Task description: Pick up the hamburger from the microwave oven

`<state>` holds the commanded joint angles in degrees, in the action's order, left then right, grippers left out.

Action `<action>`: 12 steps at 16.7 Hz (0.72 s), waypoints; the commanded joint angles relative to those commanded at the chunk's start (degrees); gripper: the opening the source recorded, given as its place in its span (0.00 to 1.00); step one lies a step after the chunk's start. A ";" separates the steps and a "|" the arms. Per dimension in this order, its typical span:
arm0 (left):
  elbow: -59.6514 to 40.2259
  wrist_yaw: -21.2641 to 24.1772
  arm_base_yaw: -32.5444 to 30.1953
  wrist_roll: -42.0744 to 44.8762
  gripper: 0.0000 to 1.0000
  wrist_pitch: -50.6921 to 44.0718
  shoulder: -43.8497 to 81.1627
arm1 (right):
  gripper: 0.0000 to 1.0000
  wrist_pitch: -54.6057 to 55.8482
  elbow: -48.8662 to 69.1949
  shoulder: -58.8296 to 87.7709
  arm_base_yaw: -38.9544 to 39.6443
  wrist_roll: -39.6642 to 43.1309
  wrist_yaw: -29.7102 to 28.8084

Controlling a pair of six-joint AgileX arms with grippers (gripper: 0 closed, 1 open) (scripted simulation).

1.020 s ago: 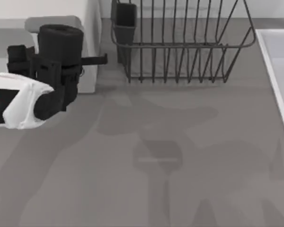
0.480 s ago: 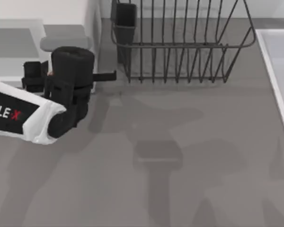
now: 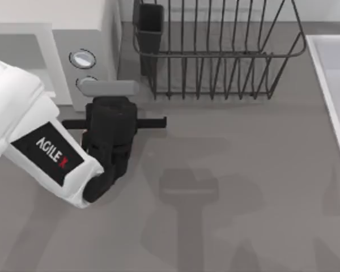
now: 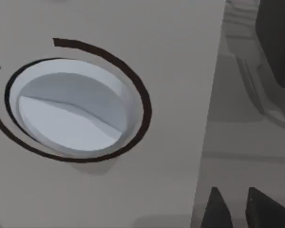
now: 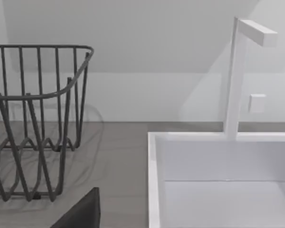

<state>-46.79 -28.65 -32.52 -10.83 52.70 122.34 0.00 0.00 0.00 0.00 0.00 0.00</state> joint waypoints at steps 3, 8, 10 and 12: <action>0.22 0.18 -0.28 -0.04 0.00 1.24 0.81 | 1.00 0.00 0.00 0.00 0.00 0.00 0.00; 0.22 0.18 -0.28 -0.04 0.23 1.24 0.81 | 1.00 0.00 0.00 0.00 0.00 0.00 0.00; 0.22 0.18 -0.28 -0.04 0.38 1.24 0.81 | 1.00 0.00 0.00 0.00 0.00 0.00 0.00; 0.22 0.18 -0.28 -0.04 0.53 1.24 0.81 | 1.00 0.00 0.00 0.00 0.00 0.00 0.00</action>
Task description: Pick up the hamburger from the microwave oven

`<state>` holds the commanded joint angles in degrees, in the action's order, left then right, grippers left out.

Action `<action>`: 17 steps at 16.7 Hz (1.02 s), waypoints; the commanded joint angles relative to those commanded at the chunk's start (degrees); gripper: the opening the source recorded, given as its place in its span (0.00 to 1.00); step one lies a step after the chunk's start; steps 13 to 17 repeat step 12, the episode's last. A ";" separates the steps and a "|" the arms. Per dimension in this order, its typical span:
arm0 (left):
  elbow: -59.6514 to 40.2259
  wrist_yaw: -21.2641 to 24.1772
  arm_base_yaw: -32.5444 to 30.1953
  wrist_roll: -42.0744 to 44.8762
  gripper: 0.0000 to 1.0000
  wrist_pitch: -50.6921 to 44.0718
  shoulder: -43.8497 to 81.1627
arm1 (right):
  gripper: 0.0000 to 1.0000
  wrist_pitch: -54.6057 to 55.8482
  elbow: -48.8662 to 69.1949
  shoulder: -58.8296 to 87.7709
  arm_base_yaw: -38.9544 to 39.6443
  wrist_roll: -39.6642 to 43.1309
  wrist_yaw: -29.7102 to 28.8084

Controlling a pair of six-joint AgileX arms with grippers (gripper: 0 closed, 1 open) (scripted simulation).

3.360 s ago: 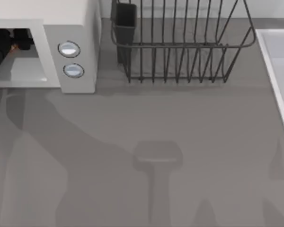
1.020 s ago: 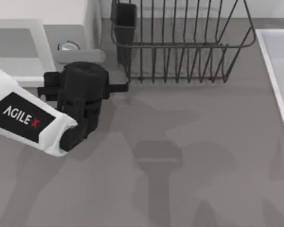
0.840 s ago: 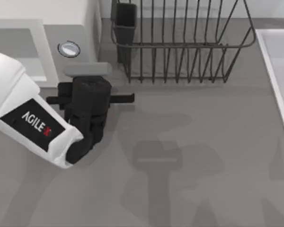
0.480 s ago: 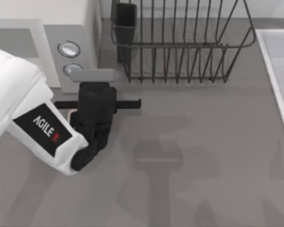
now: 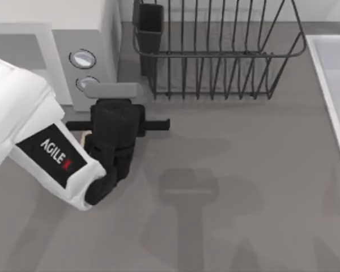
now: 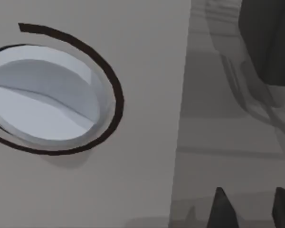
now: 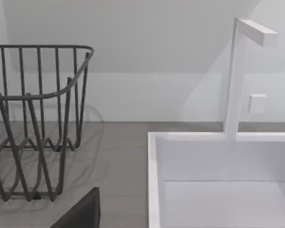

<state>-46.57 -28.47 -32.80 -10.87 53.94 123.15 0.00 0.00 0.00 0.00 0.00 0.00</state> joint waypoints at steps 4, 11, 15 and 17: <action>0.00 0.00 0.00 0.00 0.83 0.00 0.00 | 1.00 0.00 0.00 0.00 0.00 0.00 0.00; 0.00 0.00 0.00 0.00 1.00 0.00 0.00 | 1.00 0.00 0.00 0.00 0.00 0.00 0.00; 0.00 0.00 0.00 0.00 1.00 0.00 0.00 | 1.00 0.00 0.00 0.00 0.00 0.00 0.00; 0.00 0.00 0.00 0.00 1.00 0.00 0.00 | 1.00 0.00 0.00 0.00 0.00 0.00 0.00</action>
